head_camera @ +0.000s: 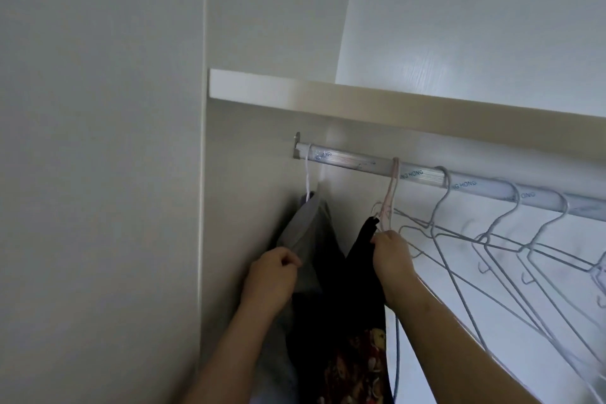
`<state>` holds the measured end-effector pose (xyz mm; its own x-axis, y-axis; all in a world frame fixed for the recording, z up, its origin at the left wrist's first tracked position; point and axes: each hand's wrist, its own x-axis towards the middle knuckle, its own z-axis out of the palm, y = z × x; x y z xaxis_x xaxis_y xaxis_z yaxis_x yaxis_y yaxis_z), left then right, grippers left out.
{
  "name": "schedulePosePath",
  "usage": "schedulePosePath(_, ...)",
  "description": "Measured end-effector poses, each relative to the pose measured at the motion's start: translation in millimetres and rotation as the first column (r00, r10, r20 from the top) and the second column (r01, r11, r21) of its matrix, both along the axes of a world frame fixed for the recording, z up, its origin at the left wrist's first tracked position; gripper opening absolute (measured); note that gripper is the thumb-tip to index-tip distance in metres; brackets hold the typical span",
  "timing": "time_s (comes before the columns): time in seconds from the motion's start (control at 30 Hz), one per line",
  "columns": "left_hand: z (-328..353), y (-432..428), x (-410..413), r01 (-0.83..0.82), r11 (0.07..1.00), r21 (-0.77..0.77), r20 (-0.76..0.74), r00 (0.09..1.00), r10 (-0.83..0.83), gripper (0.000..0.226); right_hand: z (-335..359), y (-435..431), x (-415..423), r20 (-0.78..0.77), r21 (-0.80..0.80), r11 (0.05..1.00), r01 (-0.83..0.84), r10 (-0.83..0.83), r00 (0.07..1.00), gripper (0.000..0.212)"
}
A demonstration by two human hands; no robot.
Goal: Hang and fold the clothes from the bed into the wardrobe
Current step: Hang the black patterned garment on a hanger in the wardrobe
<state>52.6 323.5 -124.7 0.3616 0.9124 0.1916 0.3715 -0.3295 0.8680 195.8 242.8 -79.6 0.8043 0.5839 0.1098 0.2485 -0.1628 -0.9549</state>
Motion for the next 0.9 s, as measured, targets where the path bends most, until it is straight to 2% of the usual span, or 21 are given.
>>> schedulePosePath(0.07, -2, -4, -1, 0.005, 1.000, -0.011, 0.035, 0.999, -0.005, 0.024, -3, 9, -9, -0.025, 0.023, 0.998, -0.056, 0.057, 0.998, 0.020)
schedulePosePath(0.27, -4, -10, -1, -0.006, 0.999, -0.032, 0.051, 0.999, 0.007, 0.031, -6, 40, -26, -0.043, 0.040, 0.995, -0.090, 0.091, 0.995, 0.019)
schedulePosePath(0.53, -18, -17, -5, 0.014, 0.999, -0.033, -0.007, 1.000, -0.014, 0.044, -17, 35, -25, 0.032, 0.037, 0.999, -0.032, 0.031, 0.999, 0.019)
schedulePosePath(0.67, -16, -21, -8, -0.006, 1.000, 0.023, -0.043, 0.999, 0.007, 0.044, -18, 26, -22, 0.046, 0.029, 0.999, -0.022, 0.020, 0.999, 0.020)
schedulePosePath(0.9, -10, -39, -15, 0.004, 0.990, 0.142, -0.095, 0.995, 0.010, 0.032, -22, 16, -34, -0.153, 0.073, 0.995, -0.074, 0.085, 0.985, 0.021)
